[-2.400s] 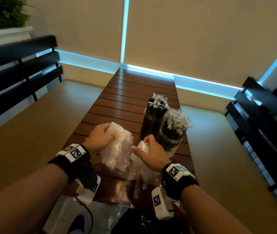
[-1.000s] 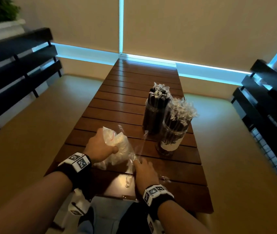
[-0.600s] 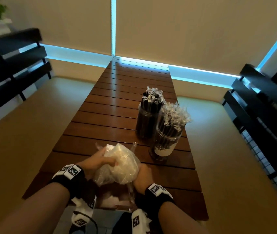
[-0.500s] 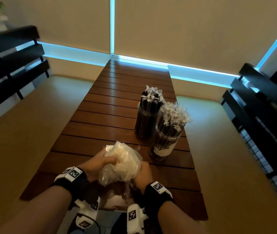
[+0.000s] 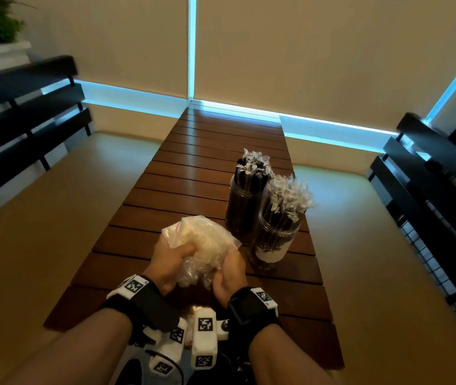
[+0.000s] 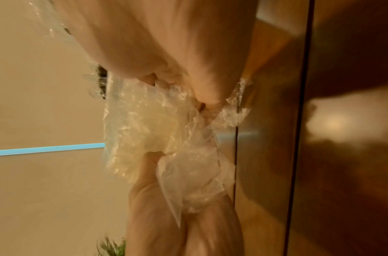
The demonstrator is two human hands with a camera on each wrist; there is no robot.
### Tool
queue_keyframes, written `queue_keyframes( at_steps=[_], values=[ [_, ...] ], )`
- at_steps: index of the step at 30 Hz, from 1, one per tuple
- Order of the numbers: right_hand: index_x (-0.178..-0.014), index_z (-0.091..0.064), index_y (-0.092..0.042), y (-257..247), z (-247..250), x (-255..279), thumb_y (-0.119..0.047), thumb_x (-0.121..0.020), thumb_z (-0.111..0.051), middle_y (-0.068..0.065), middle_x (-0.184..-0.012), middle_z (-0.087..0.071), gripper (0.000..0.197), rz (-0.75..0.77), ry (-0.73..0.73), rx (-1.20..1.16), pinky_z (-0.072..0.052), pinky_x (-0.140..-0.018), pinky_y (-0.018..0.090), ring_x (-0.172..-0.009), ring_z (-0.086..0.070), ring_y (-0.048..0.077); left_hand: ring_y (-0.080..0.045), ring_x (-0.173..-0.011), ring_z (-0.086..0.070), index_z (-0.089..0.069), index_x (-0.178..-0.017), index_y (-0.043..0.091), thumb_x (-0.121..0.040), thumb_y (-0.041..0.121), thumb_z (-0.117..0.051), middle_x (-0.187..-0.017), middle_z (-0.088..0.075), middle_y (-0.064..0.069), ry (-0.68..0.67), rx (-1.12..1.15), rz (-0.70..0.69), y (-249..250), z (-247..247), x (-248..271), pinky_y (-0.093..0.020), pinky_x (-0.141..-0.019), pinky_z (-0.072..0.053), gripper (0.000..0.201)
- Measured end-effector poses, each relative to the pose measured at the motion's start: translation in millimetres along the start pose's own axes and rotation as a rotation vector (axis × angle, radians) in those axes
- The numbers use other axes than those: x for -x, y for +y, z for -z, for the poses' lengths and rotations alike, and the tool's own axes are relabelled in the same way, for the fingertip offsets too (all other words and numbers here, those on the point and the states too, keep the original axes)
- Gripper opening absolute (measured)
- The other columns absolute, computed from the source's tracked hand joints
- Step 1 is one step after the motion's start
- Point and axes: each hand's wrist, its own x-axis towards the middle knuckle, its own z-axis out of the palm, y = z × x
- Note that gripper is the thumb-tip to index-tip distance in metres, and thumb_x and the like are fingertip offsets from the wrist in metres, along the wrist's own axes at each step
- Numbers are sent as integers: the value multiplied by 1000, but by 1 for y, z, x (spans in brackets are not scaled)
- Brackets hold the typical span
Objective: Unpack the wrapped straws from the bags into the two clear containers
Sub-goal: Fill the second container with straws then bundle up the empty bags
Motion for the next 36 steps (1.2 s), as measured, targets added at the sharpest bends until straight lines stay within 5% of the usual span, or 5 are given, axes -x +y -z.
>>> queue_keyframes(
  at_steps=[7, 15, 26, 32, 36],
  values=[
    [-112, -71, -19, -10, 7, -3, -10, -97, -50, 5, -99, -76, 28, 65, 39, 227, -60, -77, 41, -90, -73, 22, -34, -109, -67, -56, -131, 22, -50, 6, -72, -121, -67, -15, 8, -11, -136, 13, 4, 5, -60, -83, -57, 84],
    [-129, -60, -34, -23, 21, 14, -96, -63, -43, 3, -123, -64, 93, -183, -204, 132, -35, -107, 63, -121, -56, 30, -27, -110, -67, -57, -128, 19, -54, 12, -74, -118, -69, -8, 170, -109, -228, 28, -9, 33, -53, -87, -58, 76],
    [-132, -58, -5, -42, 23, 16, -40, -63, -90, 24, -127, -63, 84, -192, -371, -42, -44, -103, 58, -118, -61, 41, -25, -102, -69, -59, -117, 29, -79, -1, -66, -109, -70, -5, -69, -274, -131, 43, -52, 69, -41, -81, -59, 49],
    [-127, -61, -5, -59, 26, 17, -21, -78, -75, 22, -122, -66, 53, 14, -329, -42, -53, -94, 50, -114, -63, 38, -32, -119, -56, -53, -127, 30, -69, 39, -88, -132, -50, -8, -247, -485, -135, 59, -42, 66, -42, -88, -56, 68],
    [-128, -60, -8, -60, 14, 18, -23, -77, -81, 17, -119, -69, 58, 103, -236, -37, -51, -95, 55, -111, -66, 34, -31, -116, -64, -56, -132, 30, -84, 67, -57, -130, -65, -11, -396, -146, -108, 77, -40, 79, -51, -91, -54, 61]
  ],
)
